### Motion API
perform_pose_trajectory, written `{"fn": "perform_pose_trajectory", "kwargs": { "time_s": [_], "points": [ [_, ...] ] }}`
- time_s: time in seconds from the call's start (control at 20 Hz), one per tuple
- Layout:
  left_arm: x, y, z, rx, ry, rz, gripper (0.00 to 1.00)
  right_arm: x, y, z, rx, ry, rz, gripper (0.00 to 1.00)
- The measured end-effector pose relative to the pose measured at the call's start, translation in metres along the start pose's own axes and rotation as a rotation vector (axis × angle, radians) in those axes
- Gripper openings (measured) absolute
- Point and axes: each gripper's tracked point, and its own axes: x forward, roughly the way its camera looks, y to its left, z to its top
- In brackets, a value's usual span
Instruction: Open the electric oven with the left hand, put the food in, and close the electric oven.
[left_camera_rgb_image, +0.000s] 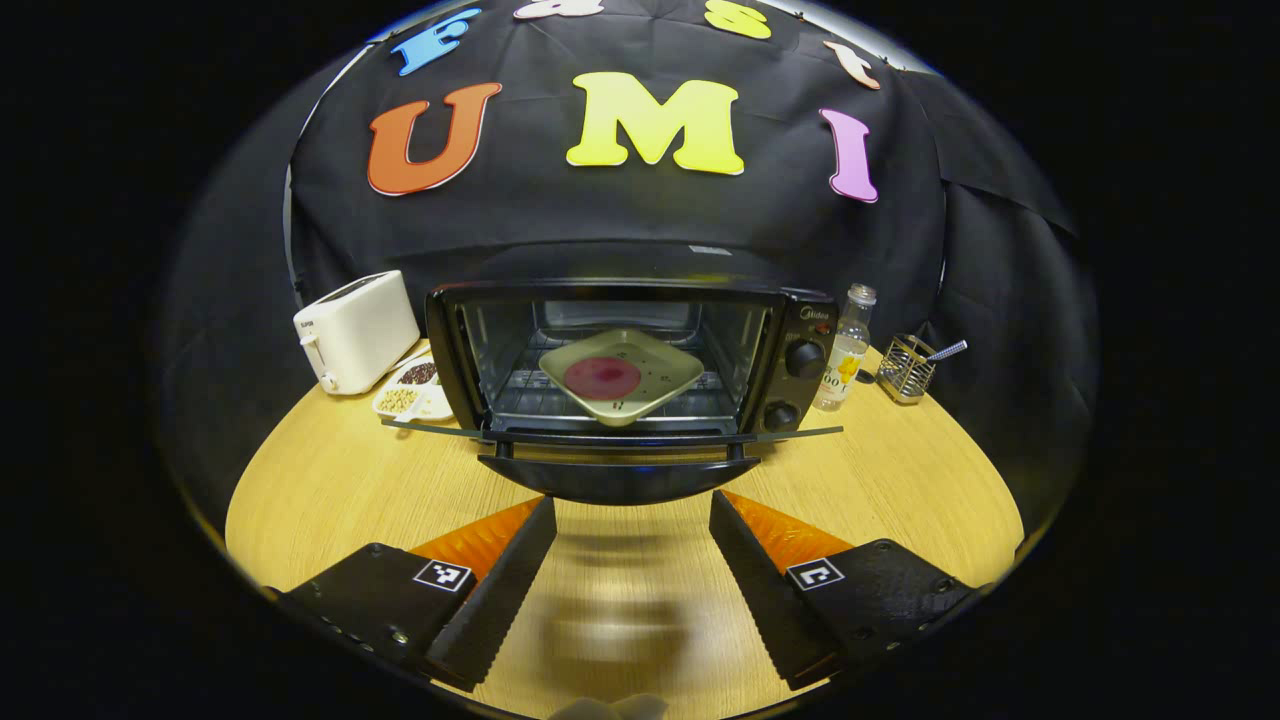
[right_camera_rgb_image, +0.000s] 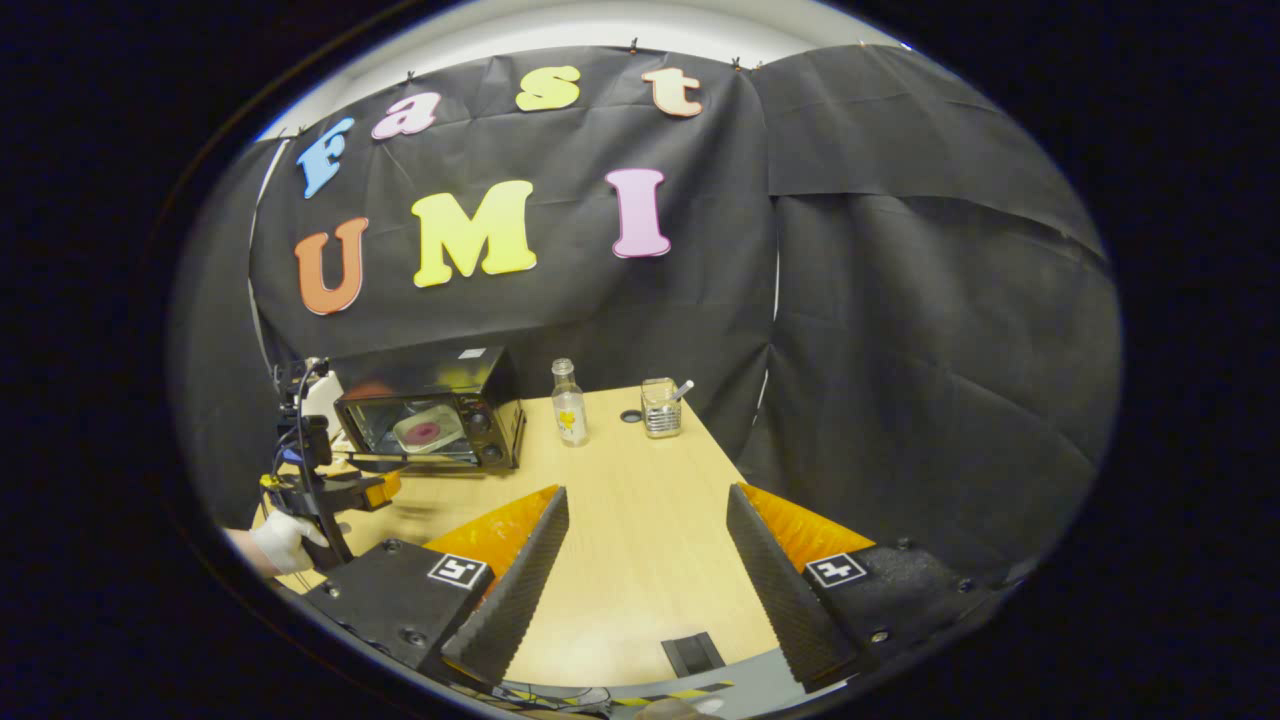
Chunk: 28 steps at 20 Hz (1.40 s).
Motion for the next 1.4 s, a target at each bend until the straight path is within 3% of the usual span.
{"fn": "perform_pose_trajectory", "kwargs": {
  "time_s": [0.05, 0.1, 0.15, 0.2, 0.4, 0.65, 0.75, 1.4],
  "points": [
    [0.002, 0.000, 0.005, 0.001, -0.006, 0.000, 0.98, 0.001, -0.002, 0.001, 0.004, -0.002, -0.003, 0.96],
    [0.004, 0.000, 0.010, 0.002, -0.011, 0.001, 0.98, 0.001, -0.003, 0.003, 0.010, -0.005, -0.005, 1.00],
    [0.007, 0.000, 0.014, 0.003, -0.016, 0.002, 0.98, 0.002, -0.003, 0.003, 0.018, -0.005, -0.006, 0.96],
    [0.009, 0.000, 0.018, 0.003, -0.020, 0.003, 0.98, 0.002, -0.003, 0.004, 0.026, -0.007, -0.005, 1.00],
    [0.018, 0.000, 0.039, 0.013, -0.047, 0.000, 0.98, 0.006, -0.003, 0.007, 0.037, -0.012, -0.008, 0.96],
    [0.032, 0.005, 0.063, 0.007, -0.082, 0.004, 0.98, 0.010, -0.003, 0.010, 0.037, -0.015, -0.010, 1.00],
    [0.034, 0.004, 0.067, 0.008, -0.086, 0.002, 0.98, 0.009, -0.003, 0.011, 0.036, -0.019, -0.010, 0.96],
    [0.007, -0.018, 0.059, 0.034, -0.099, -0.045, 0.98, -0.001, 0.014, 0.013, 0.010, -0.019, 0.023, 1.00]
  ]
}}
